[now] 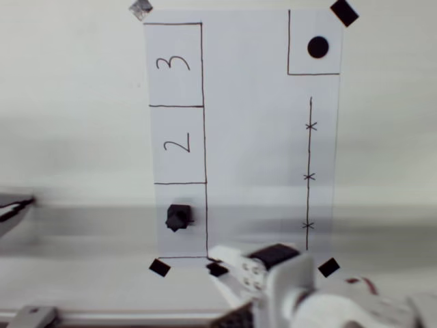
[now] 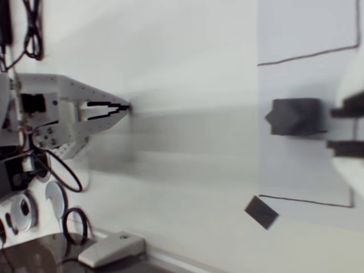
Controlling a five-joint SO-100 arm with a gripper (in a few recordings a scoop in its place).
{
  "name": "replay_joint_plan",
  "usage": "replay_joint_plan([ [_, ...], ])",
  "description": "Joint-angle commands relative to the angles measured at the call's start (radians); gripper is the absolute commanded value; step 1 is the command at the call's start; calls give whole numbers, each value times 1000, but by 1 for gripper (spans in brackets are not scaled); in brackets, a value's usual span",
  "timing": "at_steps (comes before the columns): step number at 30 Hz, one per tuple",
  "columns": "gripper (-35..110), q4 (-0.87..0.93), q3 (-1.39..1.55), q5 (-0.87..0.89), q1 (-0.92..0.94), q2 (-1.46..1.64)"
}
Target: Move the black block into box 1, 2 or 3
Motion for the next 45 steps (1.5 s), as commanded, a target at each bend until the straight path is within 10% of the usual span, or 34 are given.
replay_joint_plan([
  [1, 0, -5, 281, -37, -8, 291],
  [45, 0, -34, 1582, -209, 60, 1623],
])
